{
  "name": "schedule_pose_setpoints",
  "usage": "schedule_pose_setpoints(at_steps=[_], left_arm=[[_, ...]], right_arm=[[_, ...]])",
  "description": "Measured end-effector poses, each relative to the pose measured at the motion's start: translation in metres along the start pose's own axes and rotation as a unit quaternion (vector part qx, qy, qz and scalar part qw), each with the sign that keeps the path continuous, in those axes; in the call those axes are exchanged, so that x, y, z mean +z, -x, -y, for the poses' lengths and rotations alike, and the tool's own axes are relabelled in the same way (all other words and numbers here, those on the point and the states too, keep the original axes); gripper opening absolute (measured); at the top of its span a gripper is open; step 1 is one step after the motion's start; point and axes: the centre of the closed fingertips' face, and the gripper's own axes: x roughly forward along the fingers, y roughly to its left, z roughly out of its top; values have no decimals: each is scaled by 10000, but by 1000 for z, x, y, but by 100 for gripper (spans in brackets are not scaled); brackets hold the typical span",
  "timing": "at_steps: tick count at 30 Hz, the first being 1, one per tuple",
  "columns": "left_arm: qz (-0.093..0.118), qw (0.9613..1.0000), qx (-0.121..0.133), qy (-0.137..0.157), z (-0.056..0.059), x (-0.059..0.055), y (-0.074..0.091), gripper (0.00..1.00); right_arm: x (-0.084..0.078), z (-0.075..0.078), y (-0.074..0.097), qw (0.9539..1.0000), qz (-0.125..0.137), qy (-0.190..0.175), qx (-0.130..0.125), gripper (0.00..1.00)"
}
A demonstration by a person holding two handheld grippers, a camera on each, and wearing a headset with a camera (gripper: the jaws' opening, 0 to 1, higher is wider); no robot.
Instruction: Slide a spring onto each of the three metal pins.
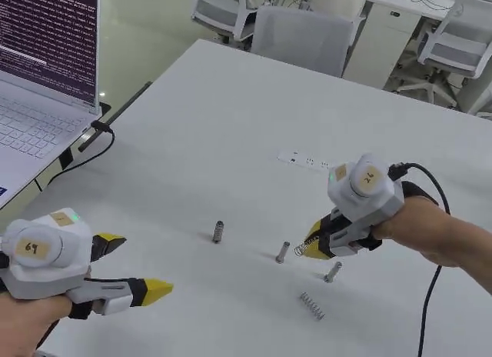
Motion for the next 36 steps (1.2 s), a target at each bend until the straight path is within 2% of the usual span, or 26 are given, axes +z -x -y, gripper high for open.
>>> schedule_pose_setpoints(at_steps=[7, 12, 22, 36], left_arm=[[26, 10000, -57, -18, 5, 3, -2, 68], [52, 10000, -68, -30, 2, 4, -3, 68], [57, 9999, -57, -60, 5, 9, 0, 69], [8, 10000, -23, -39, 4, 8, 2, 69]], right_arm=[[0, 15, -6, 9997, -191, 163, 7, 8], [1, 24, -12, 9995, -240, 189, 41, 8], [-2, 31, -25, 9992, -316, 215, 151, 8], [-13, 40, -38, 9977, -555, 350, 193, 8]])
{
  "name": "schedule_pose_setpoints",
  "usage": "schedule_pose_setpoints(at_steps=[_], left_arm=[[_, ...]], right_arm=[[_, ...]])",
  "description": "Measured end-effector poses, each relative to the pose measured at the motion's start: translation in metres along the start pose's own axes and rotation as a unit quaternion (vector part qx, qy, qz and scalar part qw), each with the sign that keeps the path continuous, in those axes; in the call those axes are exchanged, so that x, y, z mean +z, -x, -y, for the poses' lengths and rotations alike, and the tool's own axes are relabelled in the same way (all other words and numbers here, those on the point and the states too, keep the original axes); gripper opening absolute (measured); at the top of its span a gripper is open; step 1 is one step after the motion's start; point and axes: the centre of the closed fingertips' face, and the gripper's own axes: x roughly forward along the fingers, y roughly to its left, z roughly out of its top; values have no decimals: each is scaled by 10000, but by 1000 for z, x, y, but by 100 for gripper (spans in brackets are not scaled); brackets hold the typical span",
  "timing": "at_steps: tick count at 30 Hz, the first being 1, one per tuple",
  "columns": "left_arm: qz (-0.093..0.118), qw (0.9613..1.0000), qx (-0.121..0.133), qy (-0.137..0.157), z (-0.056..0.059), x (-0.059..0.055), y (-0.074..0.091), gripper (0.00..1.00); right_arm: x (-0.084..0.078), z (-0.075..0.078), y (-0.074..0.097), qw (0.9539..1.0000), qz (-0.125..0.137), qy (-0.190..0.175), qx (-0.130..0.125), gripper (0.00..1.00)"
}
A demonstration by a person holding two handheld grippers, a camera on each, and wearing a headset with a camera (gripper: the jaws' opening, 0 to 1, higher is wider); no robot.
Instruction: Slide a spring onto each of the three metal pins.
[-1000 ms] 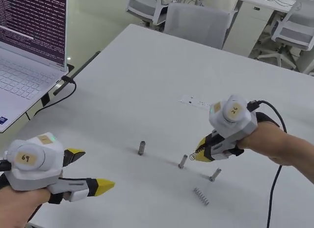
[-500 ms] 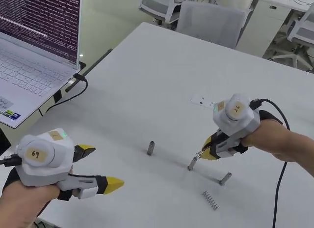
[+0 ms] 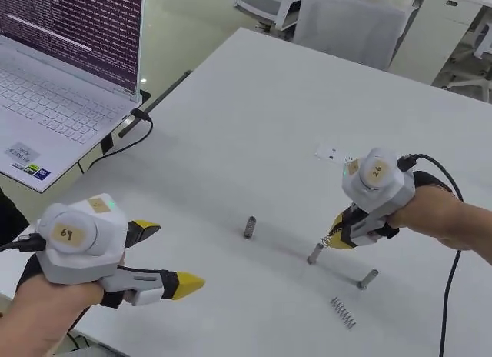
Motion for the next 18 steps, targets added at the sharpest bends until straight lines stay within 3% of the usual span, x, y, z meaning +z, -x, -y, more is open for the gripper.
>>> schedule_pose_setpoints(at_steps=[18], left_arm=[[-42, 9999, 79, 109, 1, -2, 4, 68]], right_arm=[[-7, 5, -21, 9995, -255, 175, 115, 8]])
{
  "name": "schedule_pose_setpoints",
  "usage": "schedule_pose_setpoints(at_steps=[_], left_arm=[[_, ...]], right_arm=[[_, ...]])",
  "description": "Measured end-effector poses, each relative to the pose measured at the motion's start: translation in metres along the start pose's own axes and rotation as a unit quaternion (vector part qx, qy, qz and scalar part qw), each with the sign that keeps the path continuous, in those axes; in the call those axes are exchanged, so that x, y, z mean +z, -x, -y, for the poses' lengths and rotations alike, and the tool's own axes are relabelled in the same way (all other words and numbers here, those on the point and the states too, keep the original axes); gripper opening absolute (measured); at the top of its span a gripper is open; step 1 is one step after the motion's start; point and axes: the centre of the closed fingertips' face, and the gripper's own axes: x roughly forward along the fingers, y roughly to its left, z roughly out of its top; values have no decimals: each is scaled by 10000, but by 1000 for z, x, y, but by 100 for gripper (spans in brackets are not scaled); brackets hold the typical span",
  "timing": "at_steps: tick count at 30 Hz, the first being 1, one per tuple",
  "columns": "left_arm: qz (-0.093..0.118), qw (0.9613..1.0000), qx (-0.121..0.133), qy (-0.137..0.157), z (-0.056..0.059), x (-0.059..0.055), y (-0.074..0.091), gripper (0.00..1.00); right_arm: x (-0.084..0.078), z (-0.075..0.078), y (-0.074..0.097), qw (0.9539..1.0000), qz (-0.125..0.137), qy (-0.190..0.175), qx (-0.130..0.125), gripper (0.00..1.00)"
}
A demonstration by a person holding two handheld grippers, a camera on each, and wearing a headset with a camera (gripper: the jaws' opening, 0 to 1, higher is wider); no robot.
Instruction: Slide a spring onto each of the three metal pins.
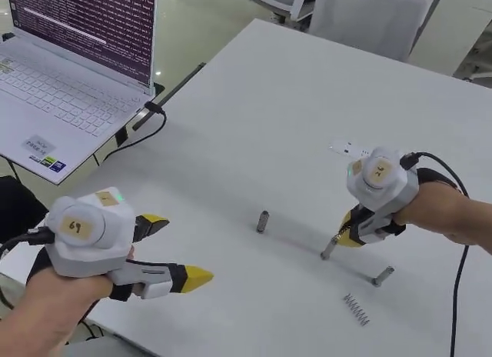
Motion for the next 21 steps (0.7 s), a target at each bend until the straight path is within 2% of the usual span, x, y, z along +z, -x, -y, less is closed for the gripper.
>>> schedule_pose_setpoints(at_steps=[16, 21], left_arm=[[-30, 10000, 30, 52, -3, -3, 2, 68], [-36, 10000, 17, 46, -3, -3, 1, 68]], right_arm=[[4, 2, -9, 9998, -125, 105, 68, 9], [3, 0, -9, 9991, -303, 278, 87, 9]])
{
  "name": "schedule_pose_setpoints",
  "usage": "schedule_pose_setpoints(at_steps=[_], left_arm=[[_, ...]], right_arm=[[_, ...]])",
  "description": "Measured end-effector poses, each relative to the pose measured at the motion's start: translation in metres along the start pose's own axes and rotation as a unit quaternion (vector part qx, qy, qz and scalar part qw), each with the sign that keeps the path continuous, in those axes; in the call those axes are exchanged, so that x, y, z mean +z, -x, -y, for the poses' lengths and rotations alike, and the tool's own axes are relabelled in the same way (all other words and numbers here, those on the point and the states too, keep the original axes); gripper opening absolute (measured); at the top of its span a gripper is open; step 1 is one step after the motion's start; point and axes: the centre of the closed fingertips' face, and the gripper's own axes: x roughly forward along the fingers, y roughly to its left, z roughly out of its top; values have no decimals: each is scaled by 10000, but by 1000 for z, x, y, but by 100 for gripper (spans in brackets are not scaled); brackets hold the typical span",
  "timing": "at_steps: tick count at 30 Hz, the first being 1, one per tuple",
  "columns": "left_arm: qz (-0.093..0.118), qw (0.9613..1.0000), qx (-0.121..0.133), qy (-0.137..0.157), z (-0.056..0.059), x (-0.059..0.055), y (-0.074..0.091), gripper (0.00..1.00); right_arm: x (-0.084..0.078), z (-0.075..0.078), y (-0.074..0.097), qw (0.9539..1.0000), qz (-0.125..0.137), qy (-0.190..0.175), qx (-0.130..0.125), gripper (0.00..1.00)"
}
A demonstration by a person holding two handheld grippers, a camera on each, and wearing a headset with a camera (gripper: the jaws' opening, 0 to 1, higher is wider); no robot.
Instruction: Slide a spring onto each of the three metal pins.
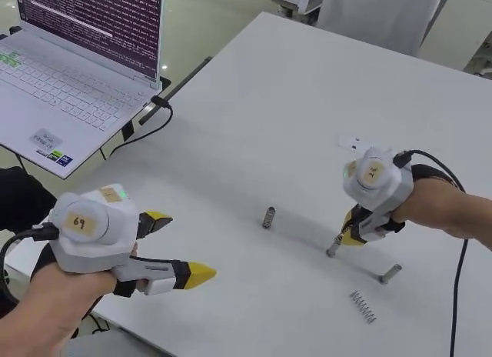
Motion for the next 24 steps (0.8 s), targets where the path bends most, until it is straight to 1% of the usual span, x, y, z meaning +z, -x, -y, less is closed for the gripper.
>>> schedule_pose_setpoints(at_steps=[7, 13, 18, 24], left_arm=[[-1, 10000, -8, -1, 0, 0, -1, 68], [-2, 10000, -16, 2, 1, 0, -1, 67], [8, 10000, -25, -22, 1, 1, -1, 67], [25, 10000, -23, -20, 0, 2, -1, 67]], right_arm=[[2, 0, 0, 9999, -83, 105, 0, 8], [1, -1, -6, 9993, -250, 261, 2, 8], [0, -1, -11, 9991, -314, 290, 18, 9], [-1, 3, -19, 9991, -358, 214, 27, 9]])
